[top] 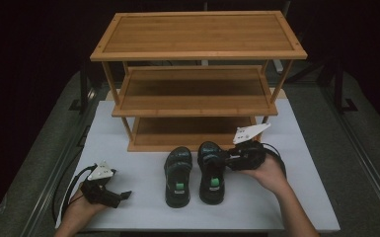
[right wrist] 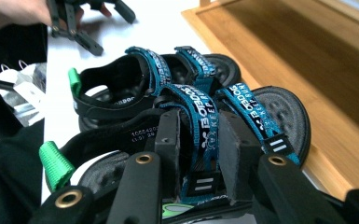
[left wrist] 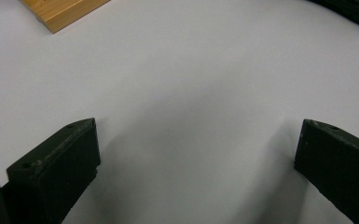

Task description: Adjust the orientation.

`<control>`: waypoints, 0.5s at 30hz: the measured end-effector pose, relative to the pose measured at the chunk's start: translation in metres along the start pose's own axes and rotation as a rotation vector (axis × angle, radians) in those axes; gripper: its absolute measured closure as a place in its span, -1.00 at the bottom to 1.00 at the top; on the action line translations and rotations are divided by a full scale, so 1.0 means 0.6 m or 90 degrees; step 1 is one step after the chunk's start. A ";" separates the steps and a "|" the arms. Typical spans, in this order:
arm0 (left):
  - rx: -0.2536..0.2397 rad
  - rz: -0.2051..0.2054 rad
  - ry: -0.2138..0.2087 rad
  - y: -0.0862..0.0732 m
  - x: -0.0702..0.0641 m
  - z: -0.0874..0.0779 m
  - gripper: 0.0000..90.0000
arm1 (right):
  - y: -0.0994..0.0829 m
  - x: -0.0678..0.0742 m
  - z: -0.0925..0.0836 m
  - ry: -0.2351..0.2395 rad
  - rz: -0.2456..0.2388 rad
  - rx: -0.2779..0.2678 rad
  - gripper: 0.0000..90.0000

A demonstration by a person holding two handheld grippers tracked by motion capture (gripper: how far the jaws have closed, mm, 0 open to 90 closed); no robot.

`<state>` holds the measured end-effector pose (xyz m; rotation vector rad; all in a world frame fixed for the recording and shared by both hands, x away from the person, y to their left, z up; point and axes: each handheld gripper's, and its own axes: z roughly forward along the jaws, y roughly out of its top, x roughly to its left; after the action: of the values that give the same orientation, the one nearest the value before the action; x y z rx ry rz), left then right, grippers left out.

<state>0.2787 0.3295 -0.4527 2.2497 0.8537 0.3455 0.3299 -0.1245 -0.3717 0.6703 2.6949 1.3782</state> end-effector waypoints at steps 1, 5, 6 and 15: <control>0.000 0.000 0.000 0.000 0.000 0.000 -1.00 | 0.000 0.001 0.007 -0.001 -0.001 0.005 0.56; 0.002 0.001 -0.001 0.000 0.000 0.000 -1.00 | -0.006 0.001 0.032 0.000 -0.003 0.016 0.56; 0.002 0.001 -0.001 0.000 0.000 0.000 -1.00 | -0.007 0.002 0.037 -0.002 -0.003 0.016 0.55; -0.003 -0.004 -0.003 0.001 0.000 -0.001 -1.00 | -0.004 0.005 0.029 -0.009 -0.010 0.002 0.15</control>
<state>0.2785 0.3296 -0.4517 2.2424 0.8578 0.3392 0.3302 -0.1113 -0.3836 0.6548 2.6861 1.3598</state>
